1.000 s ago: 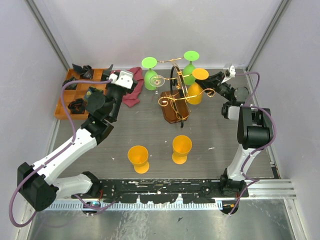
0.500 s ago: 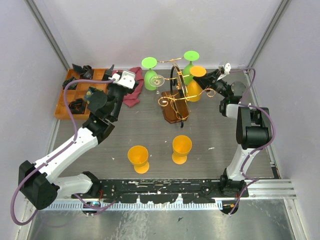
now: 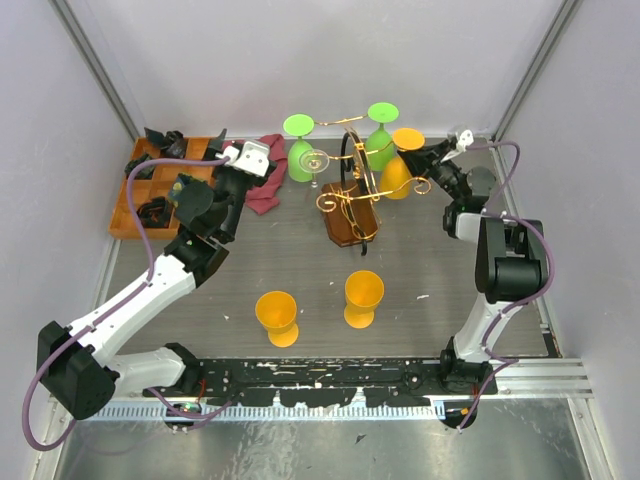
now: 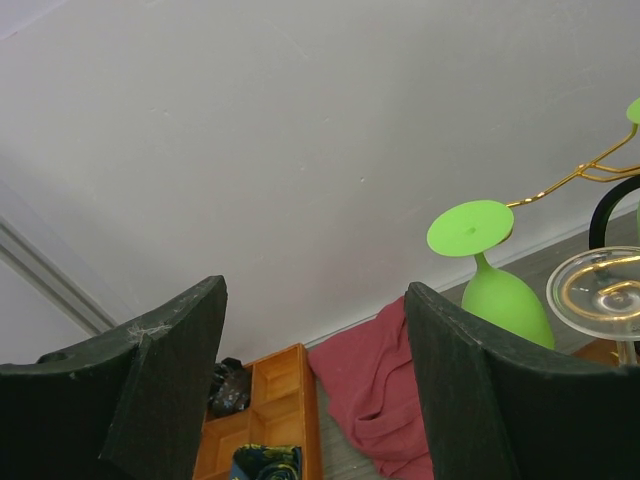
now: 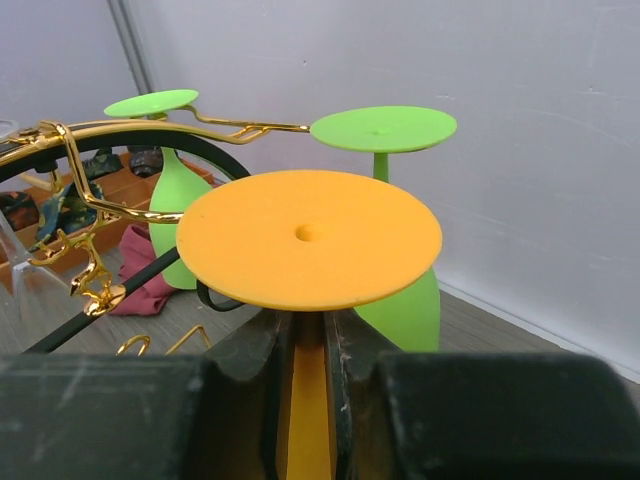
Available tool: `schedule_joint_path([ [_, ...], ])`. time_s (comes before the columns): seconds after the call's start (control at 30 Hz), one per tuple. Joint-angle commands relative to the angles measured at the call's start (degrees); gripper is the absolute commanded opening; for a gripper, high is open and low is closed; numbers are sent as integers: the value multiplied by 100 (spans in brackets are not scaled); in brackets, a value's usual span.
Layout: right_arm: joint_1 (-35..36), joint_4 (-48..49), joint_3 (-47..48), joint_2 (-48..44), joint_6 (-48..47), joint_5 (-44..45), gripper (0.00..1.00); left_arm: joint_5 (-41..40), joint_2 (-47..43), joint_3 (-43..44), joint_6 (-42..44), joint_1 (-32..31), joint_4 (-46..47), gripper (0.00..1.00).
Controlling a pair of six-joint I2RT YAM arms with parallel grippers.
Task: Place the wine glass upside down on the wine glass rack
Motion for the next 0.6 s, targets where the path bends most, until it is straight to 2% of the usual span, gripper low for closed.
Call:
schedule_joint_path([
  [0.0,-143,237,-214,-500,-165,209,1,18,-4,-5,7,34,212,78],
  [0.3,-115,2,-467,-868,-345,-145,1,97,4,-44,-51,75,209,79],
  [0.5,112,-510,-451,-978,-711,-239,1,166,39,-51,-116,79,217,79],
  [0.57,166,-767,-451,-1048,-889,-179,4,167,31,-64,-125,78,213,79],
])
